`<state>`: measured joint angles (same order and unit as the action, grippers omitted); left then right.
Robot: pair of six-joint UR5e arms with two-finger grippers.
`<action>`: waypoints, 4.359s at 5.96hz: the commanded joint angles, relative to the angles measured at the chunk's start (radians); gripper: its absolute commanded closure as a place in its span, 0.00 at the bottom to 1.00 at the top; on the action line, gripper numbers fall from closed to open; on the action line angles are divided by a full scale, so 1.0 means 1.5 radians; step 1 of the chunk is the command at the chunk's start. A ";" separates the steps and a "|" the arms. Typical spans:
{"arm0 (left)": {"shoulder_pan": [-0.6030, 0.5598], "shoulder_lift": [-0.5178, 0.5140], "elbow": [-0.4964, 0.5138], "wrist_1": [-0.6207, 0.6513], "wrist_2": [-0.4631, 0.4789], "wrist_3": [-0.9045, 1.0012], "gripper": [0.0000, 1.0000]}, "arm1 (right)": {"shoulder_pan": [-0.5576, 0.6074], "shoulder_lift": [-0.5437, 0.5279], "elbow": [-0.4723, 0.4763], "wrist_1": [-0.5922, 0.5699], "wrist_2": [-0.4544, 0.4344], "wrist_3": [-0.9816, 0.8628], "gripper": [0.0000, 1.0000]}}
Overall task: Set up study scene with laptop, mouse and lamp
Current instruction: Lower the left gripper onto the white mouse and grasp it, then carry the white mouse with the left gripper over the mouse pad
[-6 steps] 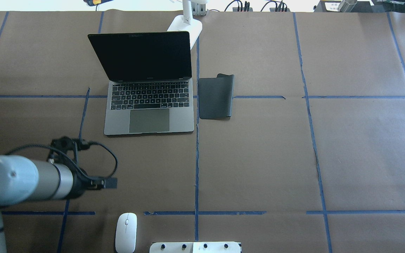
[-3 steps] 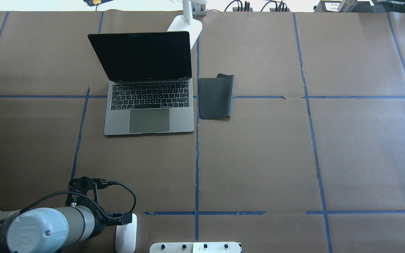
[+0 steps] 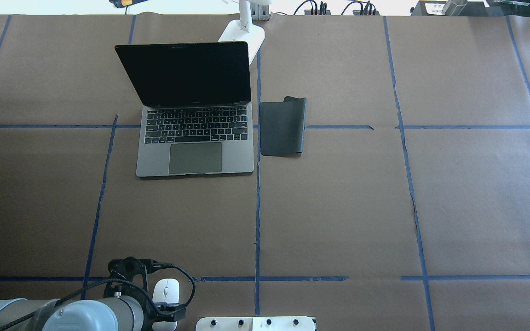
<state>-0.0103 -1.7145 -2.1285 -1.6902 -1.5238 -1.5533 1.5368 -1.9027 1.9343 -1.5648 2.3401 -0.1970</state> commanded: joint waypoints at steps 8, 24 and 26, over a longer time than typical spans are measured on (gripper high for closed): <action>0.013 -0.028 0.036 0.002 0.001 0.002 0.49 | 0.000 0.002 0.001 0.000 0.010 0.004 0.00; -0.373 -0.734 0.914 -0.230 -0.233 0.246 0.77 | 0.000 0.004 -0.002 0.000 0.015 0.014 0.00; -0.373 -0.738 0.913 -0.230 -0.247 0.249 0.01 | 0.000 0.008 -0.002 0.001 0.014 0.014 0.00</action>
<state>-0.5690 -2.8188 -0.7593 -2.0345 -1.8891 -1.1825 1.5370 -1.8925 1.9313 -1.5635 2.3612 -0.1766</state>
